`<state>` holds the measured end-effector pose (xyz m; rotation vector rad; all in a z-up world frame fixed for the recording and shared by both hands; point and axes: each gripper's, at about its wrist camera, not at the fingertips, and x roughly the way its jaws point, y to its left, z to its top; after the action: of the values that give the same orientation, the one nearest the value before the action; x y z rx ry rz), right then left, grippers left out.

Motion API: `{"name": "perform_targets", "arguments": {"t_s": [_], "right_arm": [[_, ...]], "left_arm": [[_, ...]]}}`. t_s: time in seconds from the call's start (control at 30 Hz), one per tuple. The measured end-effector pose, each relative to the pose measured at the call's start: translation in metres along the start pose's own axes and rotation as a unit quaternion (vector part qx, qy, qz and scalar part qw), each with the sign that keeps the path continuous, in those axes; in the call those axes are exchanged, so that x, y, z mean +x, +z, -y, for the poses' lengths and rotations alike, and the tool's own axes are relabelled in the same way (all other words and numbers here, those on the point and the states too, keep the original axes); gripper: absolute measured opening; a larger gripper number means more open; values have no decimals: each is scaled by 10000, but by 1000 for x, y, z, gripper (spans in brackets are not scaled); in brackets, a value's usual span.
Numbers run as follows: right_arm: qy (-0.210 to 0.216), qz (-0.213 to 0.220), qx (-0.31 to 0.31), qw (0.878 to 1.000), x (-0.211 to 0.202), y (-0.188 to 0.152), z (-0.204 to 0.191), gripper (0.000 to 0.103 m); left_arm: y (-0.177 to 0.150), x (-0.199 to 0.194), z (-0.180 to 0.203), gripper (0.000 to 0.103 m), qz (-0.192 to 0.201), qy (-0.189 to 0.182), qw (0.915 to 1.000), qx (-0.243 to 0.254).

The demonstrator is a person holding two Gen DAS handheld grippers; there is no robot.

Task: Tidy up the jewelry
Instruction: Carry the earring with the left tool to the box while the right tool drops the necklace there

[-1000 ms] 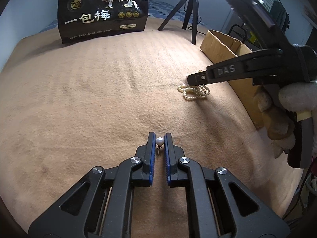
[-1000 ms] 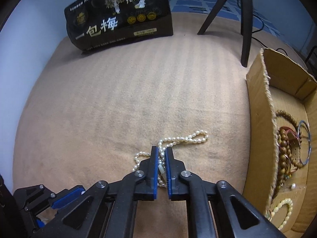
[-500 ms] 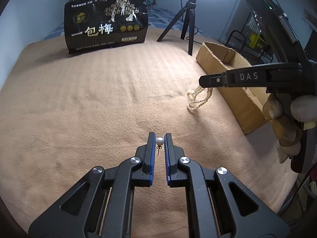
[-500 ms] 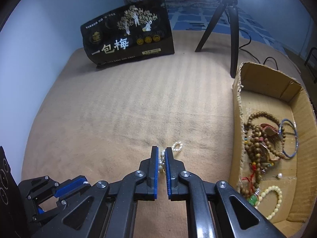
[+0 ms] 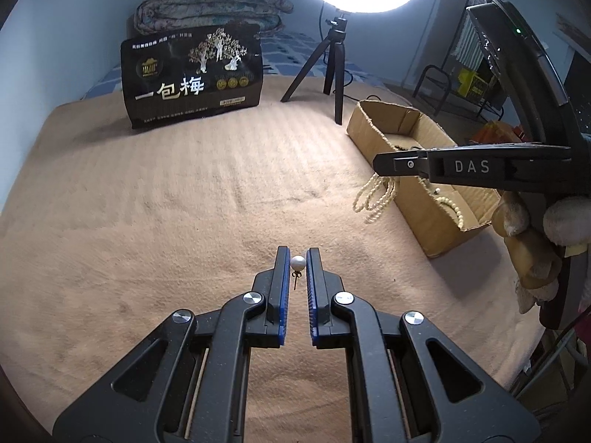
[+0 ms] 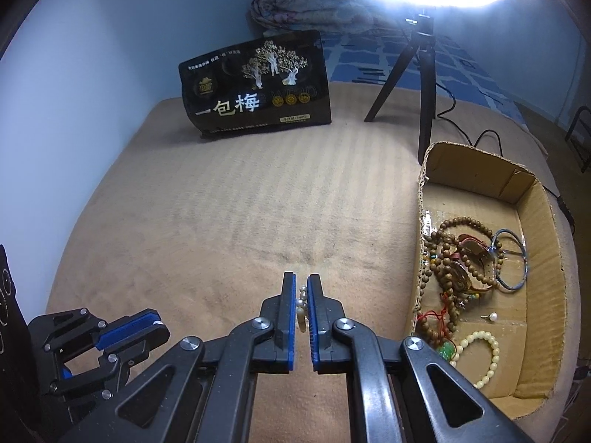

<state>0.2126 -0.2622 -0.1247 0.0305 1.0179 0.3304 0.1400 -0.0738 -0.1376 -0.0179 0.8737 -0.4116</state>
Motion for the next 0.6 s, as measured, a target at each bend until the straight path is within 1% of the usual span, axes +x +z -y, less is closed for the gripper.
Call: {"name": "perform_targets", "arguments": {"t_s": [0.37,0.6], "right_arm": [[91,193,-85,9997,-28,-8,-3,3],[167,363,-93,9992,-55,-13,2,3]], "left_arm": [[6,-15,10,7,124,15,9999,83],[14,-25,20,7,231,-22,9996,162]]}}
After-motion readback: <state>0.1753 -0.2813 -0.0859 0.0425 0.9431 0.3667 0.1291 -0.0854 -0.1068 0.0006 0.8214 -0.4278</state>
